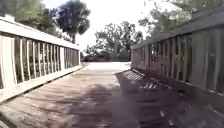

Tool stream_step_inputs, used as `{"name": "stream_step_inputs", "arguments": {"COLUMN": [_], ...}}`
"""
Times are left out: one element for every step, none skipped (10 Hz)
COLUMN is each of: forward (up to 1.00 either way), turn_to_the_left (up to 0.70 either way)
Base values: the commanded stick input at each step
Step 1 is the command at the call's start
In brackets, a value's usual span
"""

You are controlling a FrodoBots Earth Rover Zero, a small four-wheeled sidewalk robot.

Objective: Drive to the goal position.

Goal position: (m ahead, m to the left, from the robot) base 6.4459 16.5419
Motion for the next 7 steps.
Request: {"name": "stream_step_inputs", "arguments": {"forward": [0.82,0.82,0.82,0.82,0.82,0.82,0.82], "turn_to_the_left": [0.00,0.00,0.00,0.00,0.00,0.00,0.00]}}
